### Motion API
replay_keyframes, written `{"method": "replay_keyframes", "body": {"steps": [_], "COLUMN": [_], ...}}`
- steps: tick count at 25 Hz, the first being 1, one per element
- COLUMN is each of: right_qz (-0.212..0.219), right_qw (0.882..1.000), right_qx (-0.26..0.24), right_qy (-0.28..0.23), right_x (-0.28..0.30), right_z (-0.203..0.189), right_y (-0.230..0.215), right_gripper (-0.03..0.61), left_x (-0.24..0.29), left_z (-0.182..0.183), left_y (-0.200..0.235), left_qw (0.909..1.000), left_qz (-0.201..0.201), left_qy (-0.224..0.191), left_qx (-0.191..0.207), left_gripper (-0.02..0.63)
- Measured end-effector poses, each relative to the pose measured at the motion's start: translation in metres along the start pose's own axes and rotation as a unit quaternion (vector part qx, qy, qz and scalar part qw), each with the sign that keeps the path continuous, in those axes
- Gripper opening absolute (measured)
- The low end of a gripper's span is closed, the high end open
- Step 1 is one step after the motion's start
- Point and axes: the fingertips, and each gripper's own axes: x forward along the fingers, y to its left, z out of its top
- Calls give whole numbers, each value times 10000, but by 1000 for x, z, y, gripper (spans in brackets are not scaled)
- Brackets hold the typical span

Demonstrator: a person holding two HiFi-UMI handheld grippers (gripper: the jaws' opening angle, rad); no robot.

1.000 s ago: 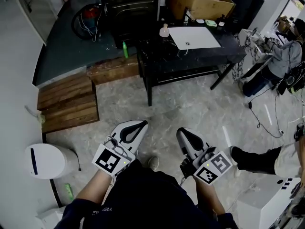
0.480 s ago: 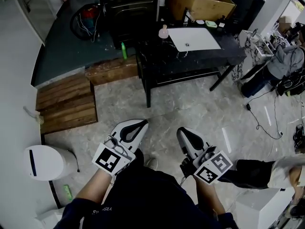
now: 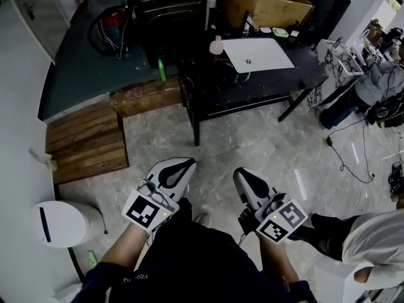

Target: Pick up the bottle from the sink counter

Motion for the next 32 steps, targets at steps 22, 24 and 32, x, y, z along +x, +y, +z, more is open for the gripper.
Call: {"method": "replay_keyframes", "body": {"steps": [22,24,32], "right_qz": [-211,-233,-395], "right_qw": [9997,9997,9992], "right_qx": [79,64,19], "right_qy": [42,40,-30], "right_x": [122,130,161], "right_z": [23,25,39], "right_y": [-60,-64,-71], "right_gripper": [26,26,26], "left_x": [57,62,76], "left_z": [-9,-8,14], "left_y": [130,140,174], "left_qw": [9997,9997,9987], "left_qz": [-169,-175,-313], "left_qy": [46,24,-331], "left_qx": [-141,-159,-234], "left_gripper": [8,8,8]}}
